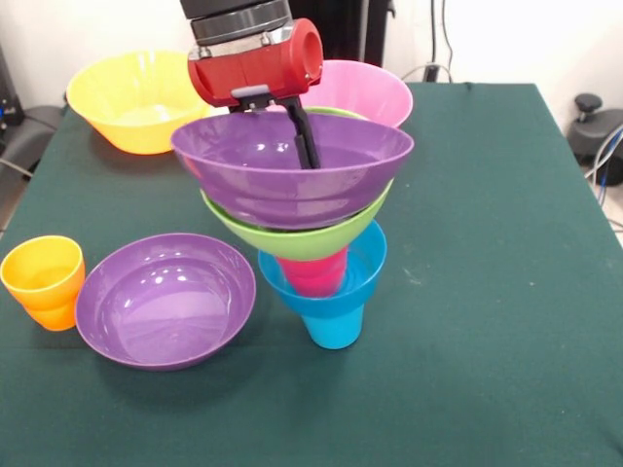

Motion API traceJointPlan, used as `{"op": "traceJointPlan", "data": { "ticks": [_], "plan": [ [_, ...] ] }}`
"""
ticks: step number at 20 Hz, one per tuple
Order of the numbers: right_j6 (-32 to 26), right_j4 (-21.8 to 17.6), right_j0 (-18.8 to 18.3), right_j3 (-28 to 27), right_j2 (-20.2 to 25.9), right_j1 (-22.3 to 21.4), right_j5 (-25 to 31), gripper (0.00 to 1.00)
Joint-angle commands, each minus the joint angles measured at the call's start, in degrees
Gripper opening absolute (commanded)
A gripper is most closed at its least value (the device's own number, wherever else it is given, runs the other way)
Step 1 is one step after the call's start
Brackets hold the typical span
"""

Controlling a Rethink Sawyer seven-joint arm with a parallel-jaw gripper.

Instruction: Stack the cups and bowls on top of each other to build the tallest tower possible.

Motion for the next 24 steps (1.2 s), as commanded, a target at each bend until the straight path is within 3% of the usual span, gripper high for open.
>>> {"op": "traceJointPlan", "data": {
  "ticks": [1,24],
  "plan": [
    [9.7,0.5,3.1,6.4,-2.7,2.2,-0.5,1.00],
    [9.5,2.0,2.1,9.9,-2.0,-0.7,0.2,1.00]
  ]
}}
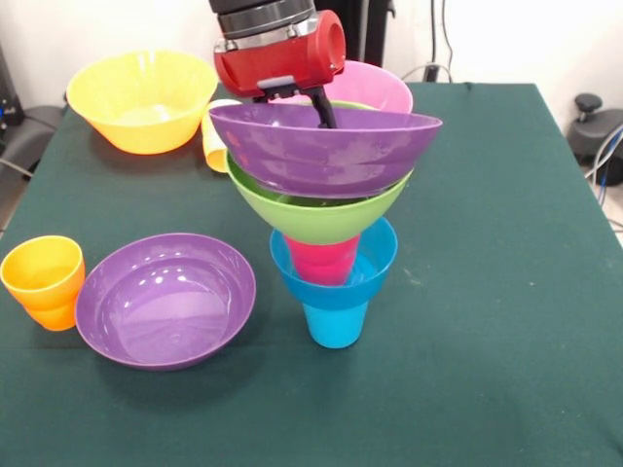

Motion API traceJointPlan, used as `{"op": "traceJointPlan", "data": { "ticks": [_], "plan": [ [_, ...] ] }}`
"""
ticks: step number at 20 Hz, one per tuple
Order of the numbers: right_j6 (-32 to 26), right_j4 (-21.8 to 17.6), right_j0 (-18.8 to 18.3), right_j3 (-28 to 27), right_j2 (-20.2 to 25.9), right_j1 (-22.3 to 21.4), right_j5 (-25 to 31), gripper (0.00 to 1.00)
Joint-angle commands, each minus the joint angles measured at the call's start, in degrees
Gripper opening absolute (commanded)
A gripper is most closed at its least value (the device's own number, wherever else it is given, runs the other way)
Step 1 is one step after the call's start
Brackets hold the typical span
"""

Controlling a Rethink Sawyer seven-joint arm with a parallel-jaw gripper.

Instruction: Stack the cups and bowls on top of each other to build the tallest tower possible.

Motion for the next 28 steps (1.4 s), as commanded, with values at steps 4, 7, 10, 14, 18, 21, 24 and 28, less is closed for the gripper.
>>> {"op": "traceJointPlan", "data": {
  "ticks": [4,7,10,14,18,21,24,28],
  "plan": [
    [9.7,1.4,1.4,8.1,-2.0,-0.4,-0.2,1.00],
    [9.8,1.5,1.7,8.4,-2.2,-0.3,-0.9,1.00],
    [9.6,1.5,1.8,8.2,-2.3,0.5,-1.6,1.00],
    [9.6,1.5,2.0,8.1,-2.6,0.5,-1.8,1.00],
    [9.0,0.9,1.9,7.5,-2.9,1.6,-2.5,1.00],
    [8.6,0.8,1.7,7.3,-2.8,1.8,-2.6,1.00],
    [8.2,0.6,1.6,6.9,-3.1,1.5,-1.9,1.00],
    [7.9,0.9,1.2,6.6,-2.9,0.9,-0.8,1.00]
  ]
}}
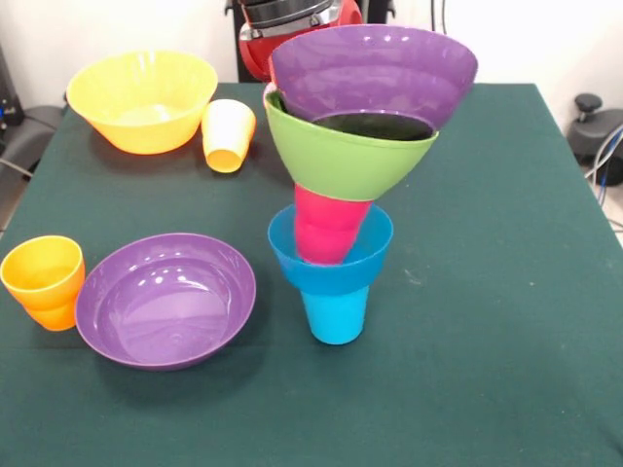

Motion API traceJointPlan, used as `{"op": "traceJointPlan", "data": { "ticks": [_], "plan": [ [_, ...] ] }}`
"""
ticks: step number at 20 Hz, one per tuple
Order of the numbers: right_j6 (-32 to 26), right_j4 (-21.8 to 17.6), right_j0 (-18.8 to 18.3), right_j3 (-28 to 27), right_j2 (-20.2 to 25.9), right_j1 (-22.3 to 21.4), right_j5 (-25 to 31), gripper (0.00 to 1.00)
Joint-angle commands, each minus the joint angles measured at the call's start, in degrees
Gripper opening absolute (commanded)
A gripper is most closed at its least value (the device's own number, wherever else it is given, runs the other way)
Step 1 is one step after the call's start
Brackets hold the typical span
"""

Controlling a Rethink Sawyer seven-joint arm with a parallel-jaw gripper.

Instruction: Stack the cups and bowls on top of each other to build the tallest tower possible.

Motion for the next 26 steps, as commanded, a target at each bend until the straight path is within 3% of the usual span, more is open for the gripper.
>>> {"op": "traceJointPlan", "data": {
  "ticks": [1,14,26],
  "plan": [
    [7.8,0.0,1.2,1.4,-2.7,2.4,-0.8,1.00],
    [7.1,2.2,2.6,-7.9,-4.5,-0.8,11.0,1.00],
    [7.7,2.6,3.2,-9.2,-4.7,-2.6,14.9,1.00]
  ]
}}
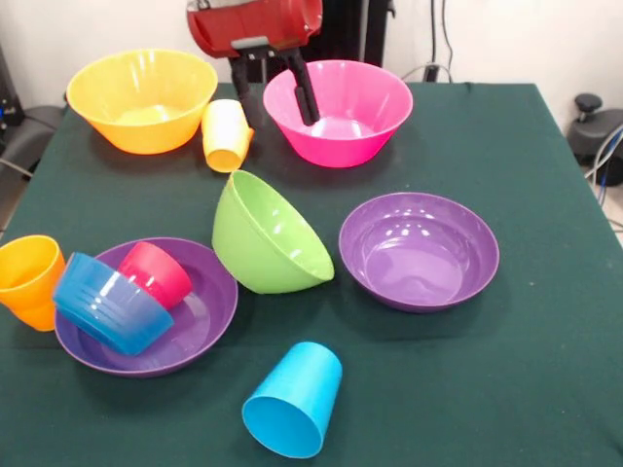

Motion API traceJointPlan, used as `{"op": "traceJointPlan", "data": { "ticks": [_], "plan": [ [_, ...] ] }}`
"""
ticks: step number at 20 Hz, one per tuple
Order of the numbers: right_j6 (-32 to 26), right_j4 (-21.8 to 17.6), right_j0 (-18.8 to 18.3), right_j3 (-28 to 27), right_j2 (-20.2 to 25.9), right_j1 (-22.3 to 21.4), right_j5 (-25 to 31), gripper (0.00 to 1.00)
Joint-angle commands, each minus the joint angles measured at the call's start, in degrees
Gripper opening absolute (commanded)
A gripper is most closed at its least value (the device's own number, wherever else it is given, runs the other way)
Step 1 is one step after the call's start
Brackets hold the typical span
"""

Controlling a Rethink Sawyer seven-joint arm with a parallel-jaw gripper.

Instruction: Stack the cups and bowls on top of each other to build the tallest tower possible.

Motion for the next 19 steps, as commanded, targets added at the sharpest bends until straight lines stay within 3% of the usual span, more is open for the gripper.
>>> {"op": "traceJointPlan", "data": {
  "ticks": [1,3,6,9,10,11,12,14,16,19],
  "plan": [
    [7.7,1.6,3.0,-3.0,-2.4,-0.1,6.5,1.00],
    [8.2,1.9,3.3,-2.9,-2.3,-0.2,6.1,1.00],
    [12.2,5.6,4.9,-2.0,-1.1,1.2,2.8,1.00],
    [16.5,5.1,10.1,-4.0,-6.1,0.6,1.3,1.00],
    [18.2,1.1,14.0,-7.5,-12.4,0.2,2.4,1.00],
    [18.0,-0.8,14.8,-8.9,-15.1,0.2,2.8,1.00],
    [15.5,-3.7,13.4,-10.2,-17.6,0.7,2.9,1.00],
    [6.8,-5.8,7.0,-11.2,-16.4,1.4,4.4,1.00],
    [0.7,-6.4,3.0,-12.2,-14.1,1.9,7.1,1.00],
    [0.8,-5.9,1.8,-11.5,-11.6,2.5,5.9,1.00]
  ]
}}
